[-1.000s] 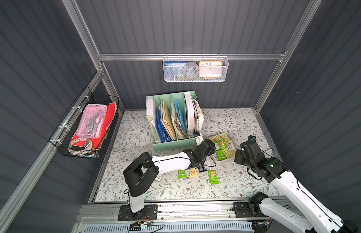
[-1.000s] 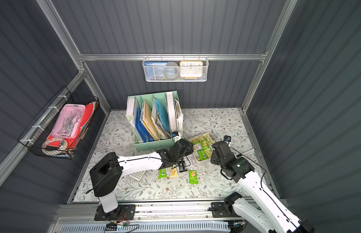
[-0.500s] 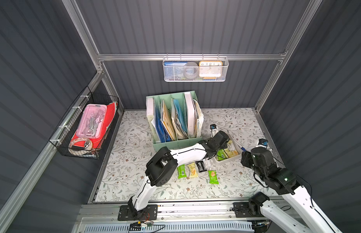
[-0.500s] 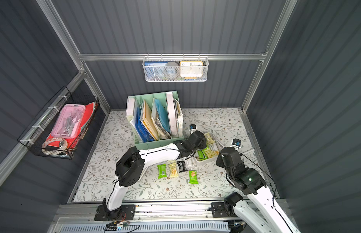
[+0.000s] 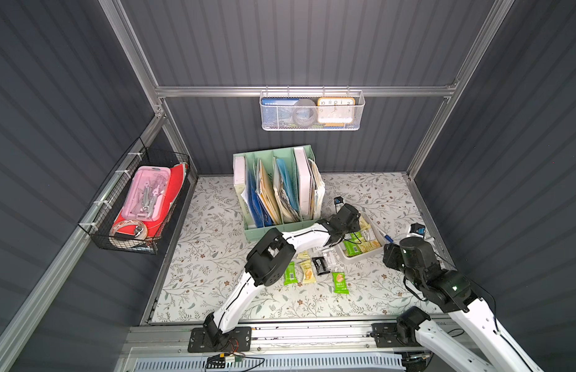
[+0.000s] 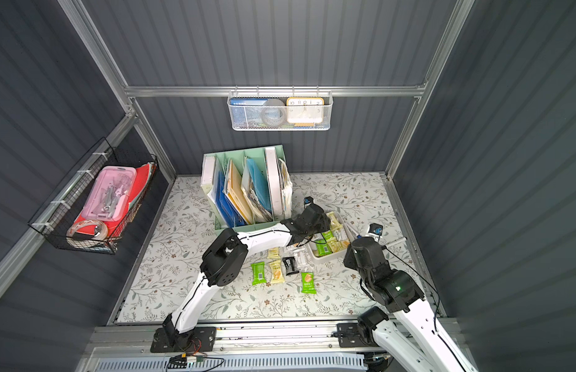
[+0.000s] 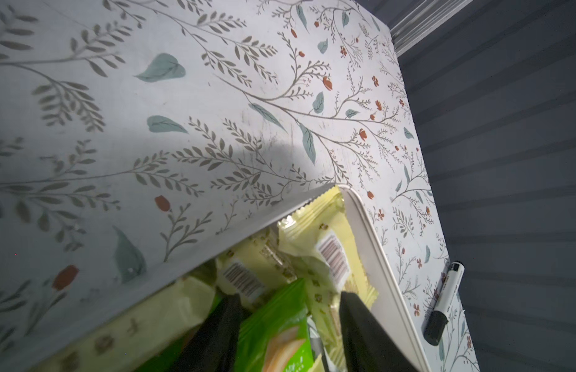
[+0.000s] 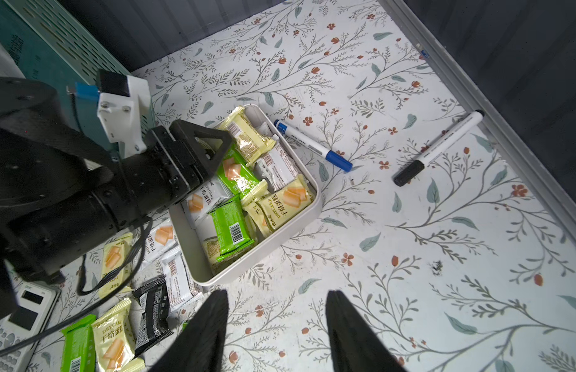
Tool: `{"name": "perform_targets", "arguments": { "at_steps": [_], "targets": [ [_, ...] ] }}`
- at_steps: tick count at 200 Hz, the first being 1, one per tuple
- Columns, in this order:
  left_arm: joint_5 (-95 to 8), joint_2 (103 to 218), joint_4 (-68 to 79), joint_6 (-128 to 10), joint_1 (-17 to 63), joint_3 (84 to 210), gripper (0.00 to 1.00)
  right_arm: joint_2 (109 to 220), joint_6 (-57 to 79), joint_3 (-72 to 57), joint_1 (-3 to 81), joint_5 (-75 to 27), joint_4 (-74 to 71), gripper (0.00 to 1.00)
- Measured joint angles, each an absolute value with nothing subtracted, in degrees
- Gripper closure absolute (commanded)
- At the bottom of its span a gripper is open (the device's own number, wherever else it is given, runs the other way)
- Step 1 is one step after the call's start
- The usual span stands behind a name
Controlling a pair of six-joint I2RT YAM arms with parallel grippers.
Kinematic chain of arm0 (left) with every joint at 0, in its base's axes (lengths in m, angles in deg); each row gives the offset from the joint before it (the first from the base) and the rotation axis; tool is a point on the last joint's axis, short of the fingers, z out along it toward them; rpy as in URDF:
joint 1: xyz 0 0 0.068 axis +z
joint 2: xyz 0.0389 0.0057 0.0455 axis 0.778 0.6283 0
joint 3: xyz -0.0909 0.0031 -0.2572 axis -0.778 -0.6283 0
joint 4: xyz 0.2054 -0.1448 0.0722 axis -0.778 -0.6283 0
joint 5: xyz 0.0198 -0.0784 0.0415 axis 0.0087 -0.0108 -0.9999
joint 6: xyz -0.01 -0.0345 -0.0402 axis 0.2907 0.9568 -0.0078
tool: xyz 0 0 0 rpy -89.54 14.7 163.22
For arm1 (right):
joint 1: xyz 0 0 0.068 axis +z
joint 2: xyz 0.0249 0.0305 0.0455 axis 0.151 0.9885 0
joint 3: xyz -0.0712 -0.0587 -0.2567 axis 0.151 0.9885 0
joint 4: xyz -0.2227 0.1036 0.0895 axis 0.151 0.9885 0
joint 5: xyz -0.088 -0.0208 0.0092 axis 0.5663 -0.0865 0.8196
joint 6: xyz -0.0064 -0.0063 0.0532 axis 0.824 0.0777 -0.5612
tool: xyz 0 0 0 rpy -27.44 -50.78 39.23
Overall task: Take the cookies out of the storage box
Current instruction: Pick up the cookie from the storage box.
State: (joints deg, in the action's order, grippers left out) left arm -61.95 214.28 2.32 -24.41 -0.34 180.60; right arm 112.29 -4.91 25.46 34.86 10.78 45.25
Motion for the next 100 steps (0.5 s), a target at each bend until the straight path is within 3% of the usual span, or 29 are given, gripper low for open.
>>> {"name": "perform_targets", "arguments": {
  "at_steps": [100],
  "targets": [
    [-56.88, 218.23, 9.51, -19.45, 0.81, 183.16, 0.45, 113.34, -4.72, 25.46, 34.86, 10.01, 44.15, 0.46]
  ]
}}
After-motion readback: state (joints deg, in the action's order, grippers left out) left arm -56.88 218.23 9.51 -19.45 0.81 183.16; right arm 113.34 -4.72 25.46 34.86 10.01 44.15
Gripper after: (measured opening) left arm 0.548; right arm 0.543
